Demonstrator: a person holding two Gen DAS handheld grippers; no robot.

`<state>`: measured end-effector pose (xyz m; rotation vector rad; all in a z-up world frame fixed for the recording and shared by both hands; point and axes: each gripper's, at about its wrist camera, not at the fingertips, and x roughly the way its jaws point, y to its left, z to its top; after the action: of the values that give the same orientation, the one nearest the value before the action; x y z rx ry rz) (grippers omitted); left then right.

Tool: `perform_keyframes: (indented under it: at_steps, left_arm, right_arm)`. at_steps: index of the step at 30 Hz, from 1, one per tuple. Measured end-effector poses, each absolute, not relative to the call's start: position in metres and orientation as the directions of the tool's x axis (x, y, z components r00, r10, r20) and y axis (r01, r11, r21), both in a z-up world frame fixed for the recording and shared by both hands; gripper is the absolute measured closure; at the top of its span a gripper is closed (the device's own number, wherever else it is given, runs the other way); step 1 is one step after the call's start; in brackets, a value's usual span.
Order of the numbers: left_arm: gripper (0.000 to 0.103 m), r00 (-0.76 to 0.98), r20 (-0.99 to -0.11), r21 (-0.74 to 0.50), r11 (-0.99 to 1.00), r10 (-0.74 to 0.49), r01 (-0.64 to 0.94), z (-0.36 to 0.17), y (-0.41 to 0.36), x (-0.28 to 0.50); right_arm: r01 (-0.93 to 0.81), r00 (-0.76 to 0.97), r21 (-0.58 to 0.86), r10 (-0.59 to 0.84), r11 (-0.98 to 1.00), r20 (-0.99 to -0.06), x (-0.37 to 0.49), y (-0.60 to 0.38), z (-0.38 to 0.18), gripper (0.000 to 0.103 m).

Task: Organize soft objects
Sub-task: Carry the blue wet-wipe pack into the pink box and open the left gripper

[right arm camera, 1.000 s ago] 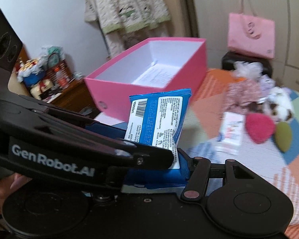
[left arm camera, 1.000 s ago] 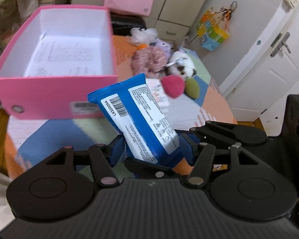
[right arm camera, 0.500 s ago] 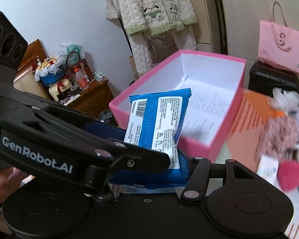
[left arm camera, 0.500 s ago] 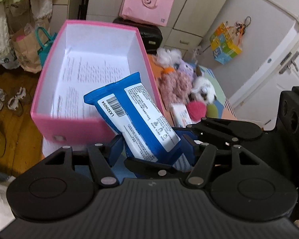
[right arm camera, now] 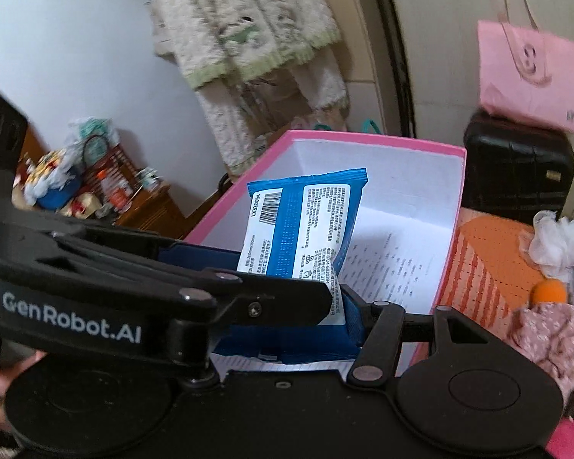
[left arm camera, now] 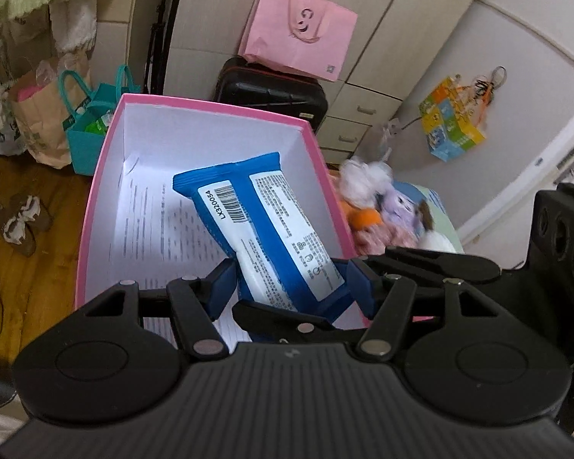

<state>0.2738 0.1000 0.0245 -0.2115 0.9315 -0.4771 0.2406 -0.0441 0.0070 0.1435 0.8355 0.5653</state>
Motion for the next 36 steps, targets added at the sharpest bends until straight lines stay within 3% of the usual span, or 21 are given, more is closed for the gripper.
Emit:
perform_keyframes:
  at_steps: [8, 18, 21, 36]
  left_arm:
    - [0.042, 0.471, -0.731, -0.441, 0.868, -0.494, 0.227, -0.003, 0.106, 0.332]
    - [0.042, 0.456, -0.744, -0.479, 0.866, -0.488, 0.145, -0.021, 0.121, 0.345]
    - [0.04, 0.495, -0.751, -0.428, 0.893, -0.438, 0.141, -0.016, 0.124, 0.338]
    - [0.039, 0.603, -0.698, -0.259, 0.921, -0.386, 0.29, 0.032, 0.12, 0.269]
  right_arm:
    - [-0.397, 0.503, 0.271, 0.455, 0.877, -0.735, 0.299, -0.029, -0.01, 0.039]
    - [-0.465, 0.468, 0.168, 0.403, 0.869, -0.786, 0.316, -0.01, -0.018, 0.037]
    - [-0.463, 0.509, 0.087, 0.345, 0.882, -0.789, 0.316, -0.005, -0.019, 0.035]
    - [-0.48, 0.564, 0.059, 0.359, 0.875, -0.743, 0.269, -0.033, 0.011, 0.034]
